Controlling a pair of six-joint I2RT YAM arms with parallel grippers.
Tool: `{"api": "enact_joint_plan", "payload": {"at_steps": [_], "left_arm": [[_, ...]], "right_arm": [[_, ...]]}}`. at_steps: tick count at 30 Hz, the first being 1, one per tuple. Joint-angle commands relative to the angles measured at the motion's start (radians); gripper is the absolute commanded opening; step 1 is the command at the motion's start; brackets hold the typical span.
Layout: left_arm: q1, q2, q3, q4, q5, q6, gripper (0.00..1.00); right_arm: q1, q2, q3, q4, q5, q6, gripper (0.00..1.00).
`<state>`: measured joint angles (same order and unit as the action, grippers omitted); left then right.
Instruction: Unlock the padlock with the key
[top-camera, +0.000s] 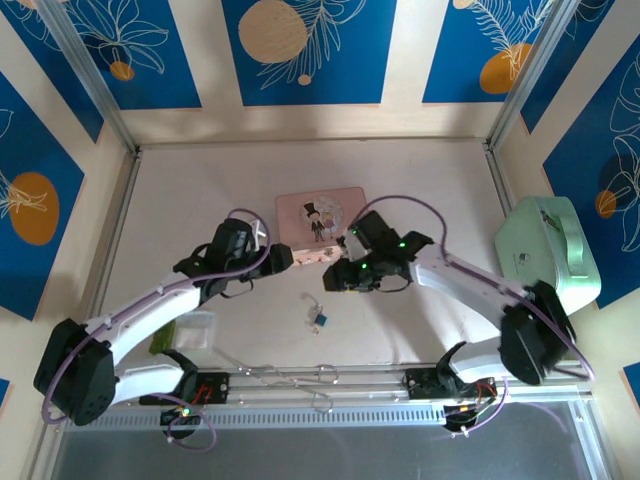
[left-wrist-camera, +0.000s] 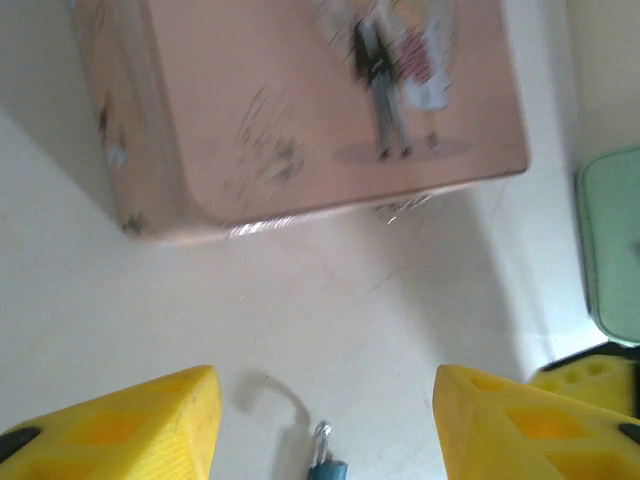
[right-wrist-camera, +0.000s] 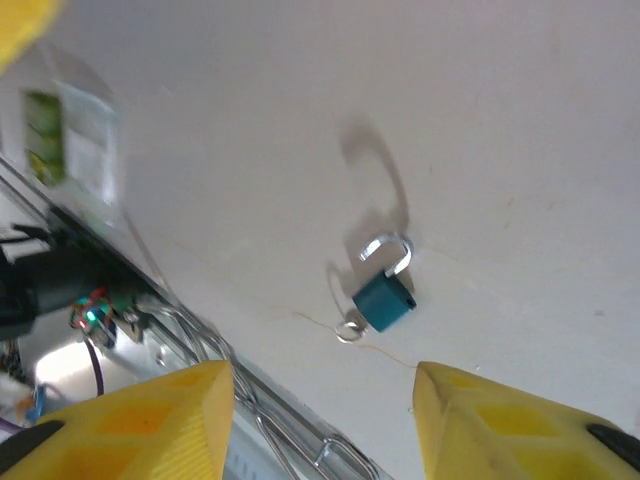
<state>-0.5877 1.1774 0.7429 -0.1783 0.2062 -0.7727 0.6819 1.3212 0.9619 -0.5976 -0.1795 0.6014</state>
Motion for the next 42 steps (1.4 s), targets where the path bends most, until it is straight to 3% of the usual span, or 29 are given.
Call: {"api": "enact_joint_plan", "payload": {"at_steps": [1, 6, 10, 12, 14, 16, 17, 21, 23, 26, 30, 33, 34, 35, 36, 38, 42], "left_arm": [[-0.001, -0.053, 0.141, -0.126, -0.094, 0.126, 0.6], [0.007, -0.122, 0.279, -0.239, -0.324, 0.273, 0.71], [0.011, -0.177, 0.287, -0.24, -0.639, 0.407, 0.82], [0.014, -0.193, 0.228, -0.175, -0.778, 0.514, 0.93], [0.02, -0.189, 0.129, -0.031, -0.892, 0.625, 1.0], [0.034, -0.161, 0.009, 0.129, -1.039, 0.671, 0.99], [0.049, -0.151, -0.041, 0.217, -1.051, 0.706, 0.99], [0.14, -0.055, -0.185, 0.502, -1.048, 0.759, 0.99], [0.185, 0.023, -0.215, 0.58, -1.034, 0.754, 0.99], [0.235, 0.133, -0.243, 0.7, -1.028, 0.782, 0.99], [0.294, 0.254, -0.28, 0.821, -0.96, 0.796, 0.99], [0.333, 0.293, -0.274, 0.881, -0.885, 0.815, 0.99], [0.345, 0.304, -0.276, 0.907, -0.84, 0.833, 0.99], [0.358, 0.326, -0.298, 0.985, -0.817, 0.836, 0.99], [0.384, 0.361, -0.317, 1.063, -0.772, 0.834, 0.99], [0.415, 0.341, -0.281, 0.923, -0.655, 0.806, 0.99], [0.474, 0.351, -0.348, 1.046, -0.465, 0.796, 0.99]], "right_arm": [[-0.033, -0.134, 0.042, -0.1, 0.198, -0.015, 0.51], [-0.052, -0.326, 0.002, -0.053, 0.498, -0.055, 0.57], [-0.059, -0.425, -0.095, 0.066, 0.672, -0.157, 0.78], [-0.066, -0.428, -0.157, 0.118, 0.75, -0.191, 0.87], [-0.072, -0.428, -0.237, 0.225, 0.812, -0.255, 0.88], [-0.097, -0.419, -0.322, 0.353, 0.9, -0.262, 0.91], [-0.119, -0.41, -0.35, 0.4, 0.93, -0.25, 0.92], [-0.275, -0.288, -0.423, 0.569, 0.932, -0.218, 0.92], [-0.336, -0.204, -0.366, 0.53, 0.955, -0.182, 0.91], [-0.356, -0.108, -0.335, 0.63, 1.018, -0.274, 0.91], [-0.398, -0.026, -0.395, 0.892, 0.994, -0.416, 0.91], [-0.469, 0.042, -0.459, 1.01, 0.897, -0.426, 0.92], [-0.494, 0.058, -0.47, 1.069, 0.86, -0.435, 1.0], [-0.508, 0.047, -0.461, 1.024, 0.805, -0.443, 0.99], [-0.532, 0.046, -0.491, 1.108, 0.71, -0.474, 0.99], [-0.57, 0.051, -0.531, 1.238, 0.583, -0.496, 0.99], [-0.642, 0.205, -0.57, 1.473, 0.375, -0.507, 0.99]]}}
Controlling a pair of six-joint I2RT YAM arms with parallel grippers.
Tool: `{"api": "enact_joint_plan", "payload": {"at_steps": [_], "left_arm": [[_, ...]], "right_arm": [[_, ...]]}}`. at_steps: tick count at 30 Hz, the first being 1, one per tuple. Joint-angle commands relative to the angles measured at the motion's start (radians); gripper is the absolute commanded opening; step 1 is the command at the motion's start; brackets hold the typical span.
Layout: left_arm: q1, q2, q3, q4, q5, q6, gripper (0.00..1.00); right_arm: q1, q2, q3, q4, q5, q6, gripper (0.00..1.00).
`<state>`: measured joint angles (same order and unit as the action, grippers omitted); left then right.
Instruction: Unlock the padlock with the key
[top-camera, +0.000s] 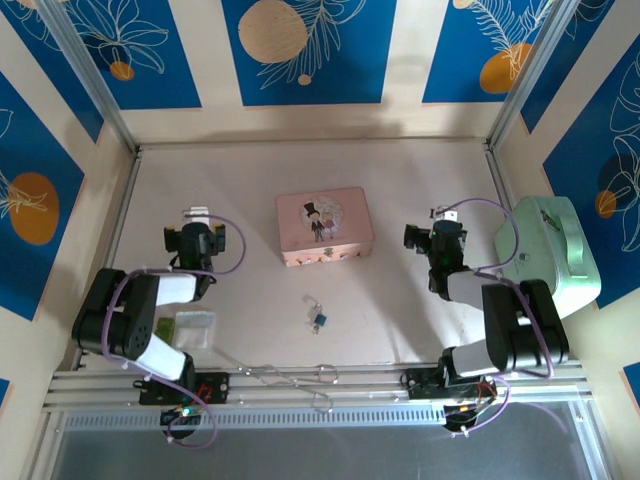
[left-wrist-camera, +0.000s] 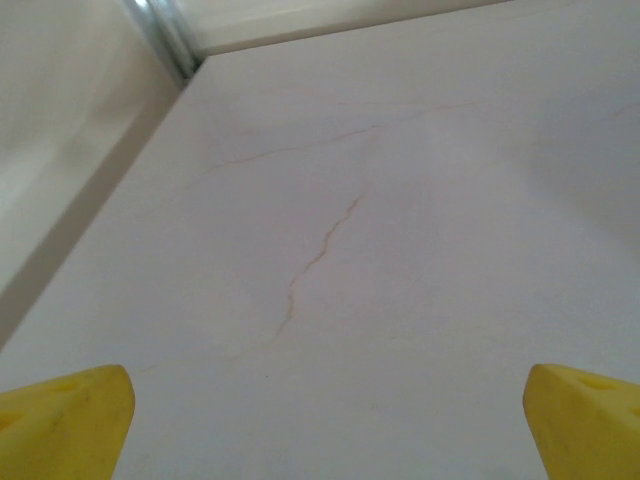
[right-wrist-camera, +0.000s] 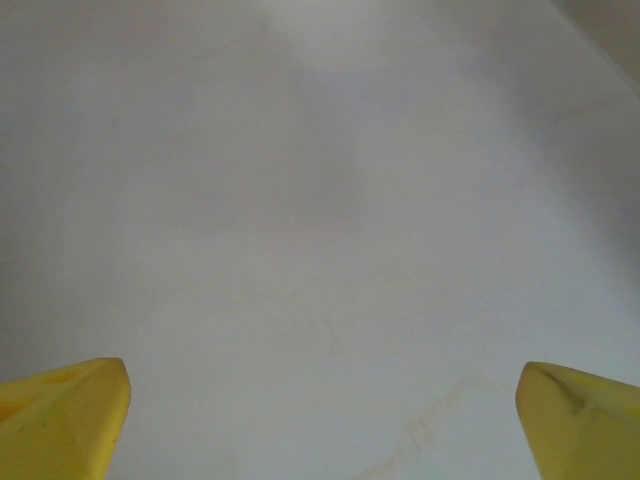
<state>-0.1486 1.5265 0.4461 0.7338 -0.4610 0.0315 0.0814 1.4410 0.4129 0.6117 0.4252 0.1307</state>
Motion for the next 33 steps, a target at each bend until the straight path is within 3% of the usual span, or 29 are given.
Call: {"api": "enact_joint_plan", "payload": {"at_steps": [1, 2, 4, 5, 7, 31, 33], "left_arm": [[0.039, 0.033, -0.09, 0.241, 0.234, 0.001, 0.99], [0.04, 0.071, -0.114, 0.35, 0.208, 0.005, 0.99], [0.054, 0.023, -0.075, 0.185, 0.223, -0.027, 0.99], [0.055, 0.051, -0.096, 0.281, 0.223, -0.014, 0.99], [0.054, 0.033, -0.088, 0.227, 0.223, -0.019, 0.99], [0.044, 0.044, -0.08, 0.236, 0.237, 0.002, 0.99], [0.044, 0.044, -0.081, 0.237, 0.237, 0.004, 0.99]], "right_arm": [[-0.061, 0.093, -0.02, 0.262, -0.235, -0.01, 0.99], [-0.068, 0.077, -0.01, 0.209, -0.23, 0.0, 0.99], [-0.069, 0.084, -0.011, 0.228, -0.233, -0.002, 0.99], [-0.07, 0.078, -0.005, 0.205, -0.235, 0.0, 0.99], [-0.067, 0.08, -0.007, 0.215, -0.229, -0.003, 0.99], [-0.058, 0.081, -0.006, 0.214, -0.216, -0.008, 0.99], [-0.083, 0.085, 0.013, 0.177, -0.266, 0.005, 0.99]]}}
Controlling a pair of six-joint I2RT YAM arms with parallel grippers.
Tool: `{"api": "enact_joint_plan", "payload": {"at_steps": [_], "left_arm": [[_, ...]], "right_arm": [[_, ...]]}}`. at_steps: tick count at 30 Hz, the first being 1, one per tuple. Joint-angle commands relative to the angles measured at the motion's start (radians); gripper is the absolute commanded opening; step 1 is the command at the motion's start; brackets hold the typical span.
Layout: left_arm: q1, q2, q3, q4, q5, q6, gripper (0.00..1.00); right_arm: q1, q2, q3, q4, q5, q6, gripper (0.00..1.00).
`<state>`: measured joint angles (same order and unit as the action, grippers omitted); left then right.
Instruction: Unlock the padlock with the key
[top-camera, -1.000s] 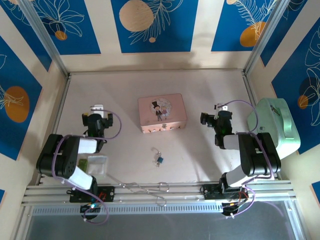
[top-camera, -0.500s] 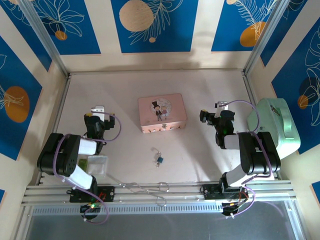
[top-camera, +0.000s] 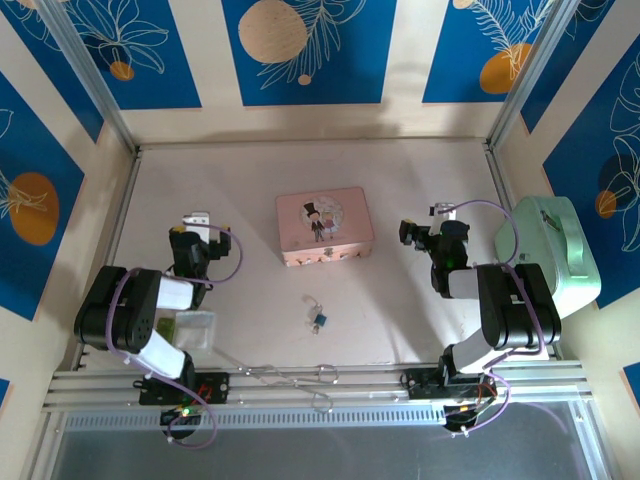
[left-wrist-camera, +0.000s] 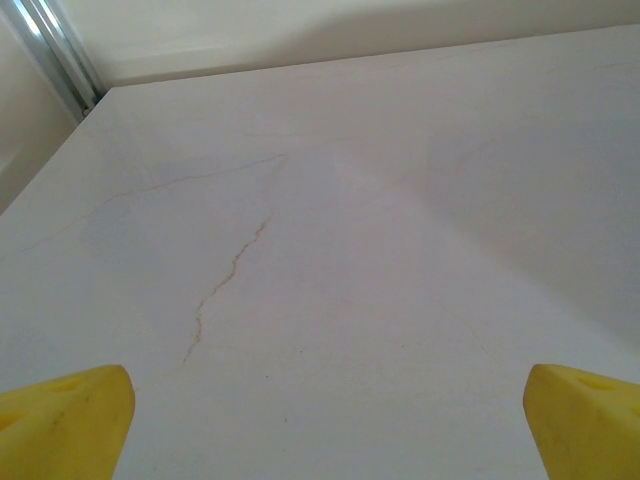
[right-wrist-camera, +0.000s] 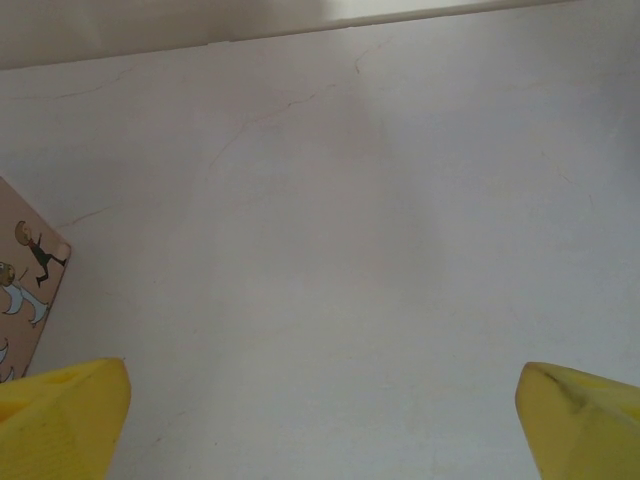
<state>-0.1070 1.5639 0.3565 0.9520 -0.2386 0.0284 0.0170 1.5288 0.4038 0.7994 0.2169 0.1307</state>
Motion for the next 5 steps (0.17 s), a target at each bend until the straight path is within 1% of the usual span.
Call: {"api": "enact_joint_plan", "payload": {"at_steps": [1, 5], "left_arm": [[0.003, 0.008, 0.01, 0.019, 0.015, 0.006, 0.99], [0.003, 0.004, 0.003, 0.028, 0.016, 0.004, 0.99]], "right_arm": [[-0.017, -0.001, 0.023, -0.007, -0.057, 0.005, 0.99], [-0.002, -0.007, 0.004, 0.025, -0.038, -0.011, 0.99]]}}
